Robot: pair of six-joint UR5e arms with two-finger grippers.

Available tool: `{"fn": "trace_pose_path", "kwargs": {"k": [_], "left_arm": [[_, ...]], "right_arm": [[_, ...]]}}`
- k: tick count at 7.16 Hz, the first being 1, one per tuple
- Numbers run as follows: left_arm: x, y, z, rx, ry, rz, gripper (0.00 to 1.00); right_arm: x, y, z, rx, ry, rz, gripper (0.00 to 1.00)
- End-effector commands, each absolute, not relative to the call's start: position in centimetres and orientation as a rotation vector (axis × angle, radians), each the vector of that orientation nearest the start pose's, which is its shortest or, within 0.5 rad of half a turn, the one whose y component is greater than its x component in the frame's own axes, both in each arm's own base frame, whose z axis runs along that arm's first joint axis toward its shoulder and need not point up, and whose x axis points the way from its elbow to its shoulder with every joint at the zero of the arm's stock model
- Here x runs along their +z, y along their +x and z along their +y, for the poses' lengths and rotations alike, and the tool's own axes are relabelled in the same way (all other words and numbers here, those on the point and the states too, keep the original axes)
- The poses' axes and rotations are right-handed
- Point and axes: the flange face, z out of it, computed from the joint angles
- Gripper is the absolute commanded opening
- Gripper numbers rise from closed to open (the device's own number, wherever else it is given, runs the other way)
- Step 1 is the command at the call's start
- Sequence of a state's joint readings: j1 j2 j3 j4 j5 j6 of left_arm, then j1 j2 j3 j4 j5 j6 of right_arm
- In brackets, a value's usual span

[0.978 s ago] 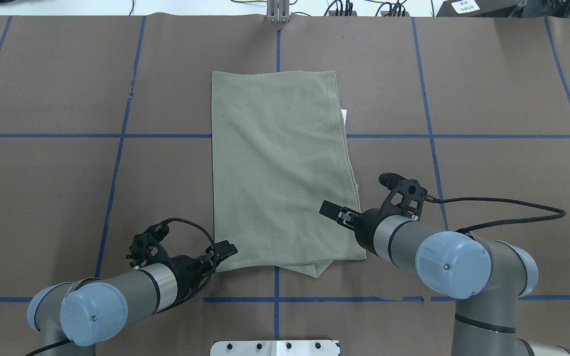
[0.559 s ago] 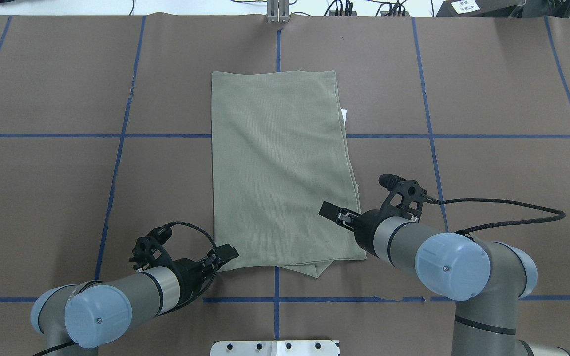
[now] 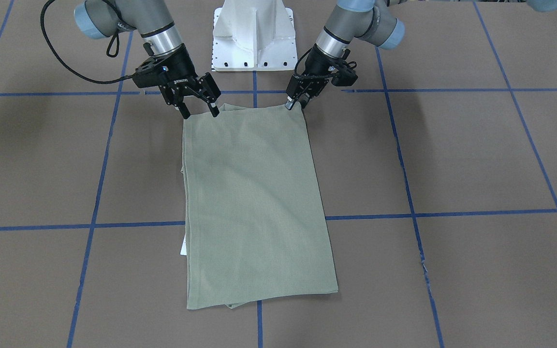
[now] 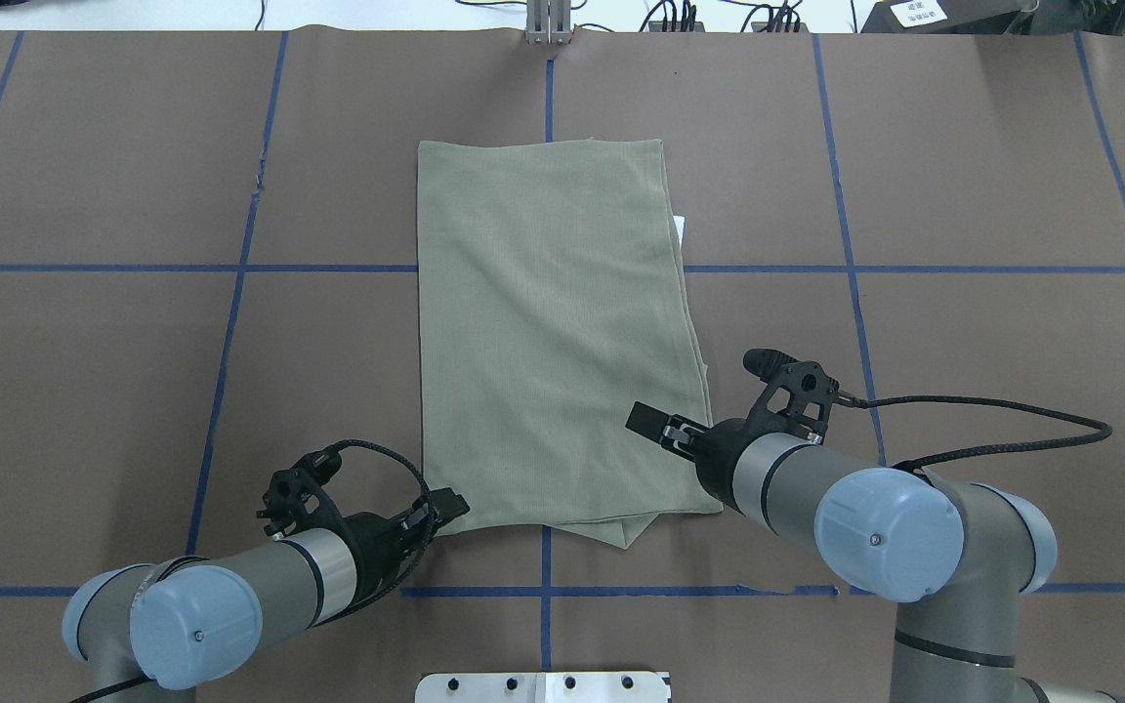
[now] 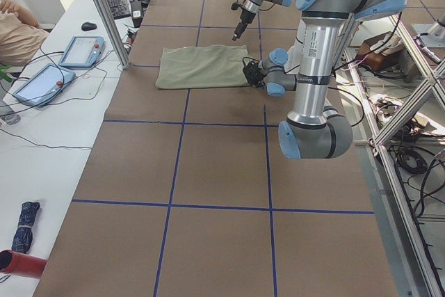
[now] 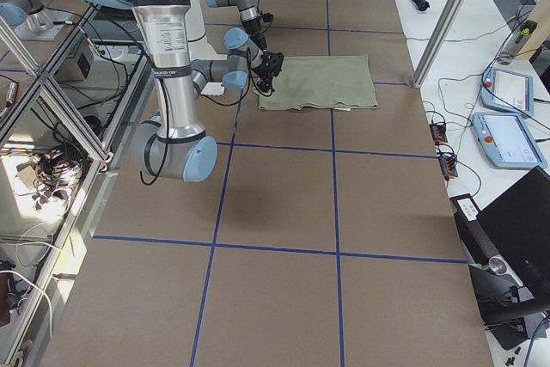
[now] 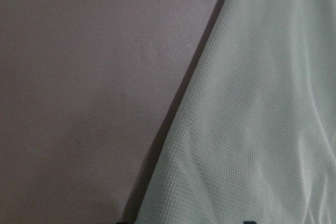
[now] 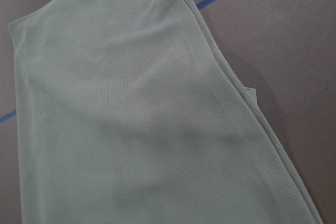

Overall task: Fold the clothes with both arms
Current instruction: 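Lower both grippers onto the near corners and grasp them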

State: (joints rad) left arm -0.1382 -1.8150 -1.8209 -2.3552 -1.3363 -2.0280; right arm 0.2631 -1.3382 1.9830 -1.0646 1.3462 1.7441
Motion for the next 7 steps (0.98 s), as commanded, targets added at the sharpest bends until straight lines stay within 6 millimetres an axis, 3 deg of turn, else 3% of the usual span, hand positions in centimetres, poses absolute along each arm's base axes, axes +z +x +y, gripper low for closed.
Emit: {"fn": "trace_pose_path", "kwargs": {"k": [1, 3, 4, 5, 7], "left_arm": [[32.24, 54.3, -23.17, -0.655, -0.003, 1.313, 0.64], [32.52, 54.66, -22.88, -0.651, -0.005, 1.305, 0.64], [32.5, 54.79, -22.89, -0.652, -0.005, 1.305, 0.57], [32.55, 54.82, -22.89, -0.652, -0.006, 1.305, 0.45], [32.21, 54.85, -22.9, -0.651, -0.006, 1.311, 0.0]], "right_arm": [[28.81, -48.51, -28.62, 0.51, 0.256, -1.151, 1.0], [28.86, -48.78, -28.36, 0.506, 0.254, -1.15, 1.0], [28.93, -48.87, -28.3, 0.504, 0.253, -1.148, 1.0], [28.93, -48.91, -28.23, 0.503, 0.252, -1.148, 1.0], [28.85, -49.1, -28.08, 0.502, 0.255, -1.148, 1.0]]}}
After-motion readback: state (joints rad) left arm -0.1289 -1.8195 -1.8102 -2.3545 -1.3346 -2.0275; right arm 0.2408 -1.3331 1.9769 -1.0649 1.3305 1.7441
